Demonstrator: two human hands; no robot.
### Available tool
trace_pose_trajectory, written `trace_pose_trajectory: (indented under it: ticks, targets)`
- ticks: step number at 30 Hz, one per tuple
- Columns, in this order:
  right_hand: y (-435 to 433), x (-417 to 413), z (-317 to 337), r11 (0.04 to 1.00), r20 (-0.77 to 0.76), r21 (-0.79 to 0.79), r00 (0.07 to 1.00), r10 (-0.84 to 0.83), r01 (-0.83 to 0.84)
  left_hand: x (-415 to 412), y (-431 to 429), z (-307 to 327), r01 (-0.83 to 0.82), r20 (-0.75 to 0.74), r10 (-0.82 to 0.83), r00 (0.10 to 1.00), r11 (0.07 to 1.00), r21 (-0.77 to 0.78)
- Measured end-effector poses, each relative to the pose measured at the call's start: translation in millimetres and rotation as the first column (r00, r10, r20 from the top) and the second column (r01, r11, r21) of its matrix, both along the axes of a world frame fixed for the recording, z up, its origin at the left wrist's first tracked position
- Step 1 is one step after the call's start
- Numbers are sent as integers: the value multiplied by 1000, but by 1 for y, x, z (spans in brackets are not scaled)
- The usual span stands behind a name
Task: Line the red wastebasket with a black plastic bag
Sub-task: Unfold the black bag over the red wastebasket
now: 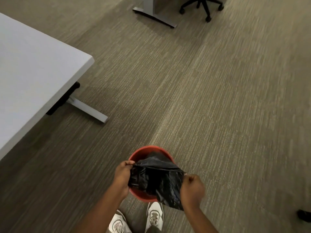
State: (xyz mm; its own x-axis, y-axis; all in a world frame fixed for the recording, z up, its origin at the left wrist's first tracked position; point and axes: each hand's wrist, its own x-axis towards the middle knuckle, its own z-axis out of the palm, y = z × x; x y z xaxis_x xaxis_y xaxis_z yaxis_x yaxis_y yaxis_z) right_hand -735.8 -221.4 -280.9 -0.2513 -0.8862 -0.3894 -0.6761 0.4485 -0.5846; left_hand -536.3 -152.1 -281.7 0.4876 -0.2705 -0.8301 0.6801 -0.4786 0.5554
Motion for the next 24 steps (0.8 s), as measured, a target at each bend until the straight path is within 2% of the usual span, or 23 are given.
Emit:
trace_pose_trajectory:
  ticks: [2,3,4,6,8,9,10,12,13,14,15,16,17,18,19,21,22,24]
  targets:
    - [-11,2,-17,999,71,-51,997,15,-11,1,-8,-16,140,87,-141,986,990,19]
    - [-20,1,-25,997,147,-73,989,1,10,7,-12,-24,262,180,-265,947,964,39]
    - [-30,-2,-32,996,216,-87,976,4,15,16,-15,-32,442,307,-448,840,892,92]
    - [-51,-11,-43,984,242,-104,956,165,-143,38,-19,-38,738,459,-761,458,614,281]
    - [-65,-24,-49,913,165,-75,898,408,-401,59,-17,-38,824,472,-863,179,394,407]
    - [-70,-30,-51,861,110,-36,854,509,-508,67,-15,-39,830,459,-884,93,323,454]
    - [-72,-35,-52,807,27,19,807,590,-590,73,-13,-39,827,440,-898,28,268,494]
    - [-69,-37,-50,754,-290,131,702,650,-644,77,-10,-39,815,419,-907,-48,207,541]
    - [-63,-34,-50,769,-454,131,652,607,-626,75,-9,-38,814,424,-903,-71,194,548]
    - [-55,-27,-48,795,-553,78,637,537,-602,72,-10,-37,823,437,-896,-74,193,534]
    - [-45,-17,-42,801,-576,-31,665,475,-599,66,-12,-34,842,457,-887,-58,203,500]
    - [-33,-3,-36,763,-527,-178,715,459,-621,60,-14,-33,863,483,-875,-39,214,458]
    - [-21,10,-30,680,-427,-322,742,516,-658,53,-17,-31,882,507,-862,-23,221,416]
    - [-7,24,-25,564,-316,-450,714,625,-693,47,-19,-30,896,527,-850,-2,233,379]
    - [6,37,-22,447,-234,-535,634,737,-717,42,-21,-29,905,543,-839,31,254,341]
    - [25,55,-22,314,-151,-532,453,878,-786,36,-24,-28,916,563,-817,122,311,253]
    - [30,61,-25,304,-132,-455,401,907,-837,35,-25,-28,916,565,-807,171,341,211]
    - [36,65,-37,313,-189,-224,356,915,-923,33,-26,-27,904,564,-788,247,397,157]
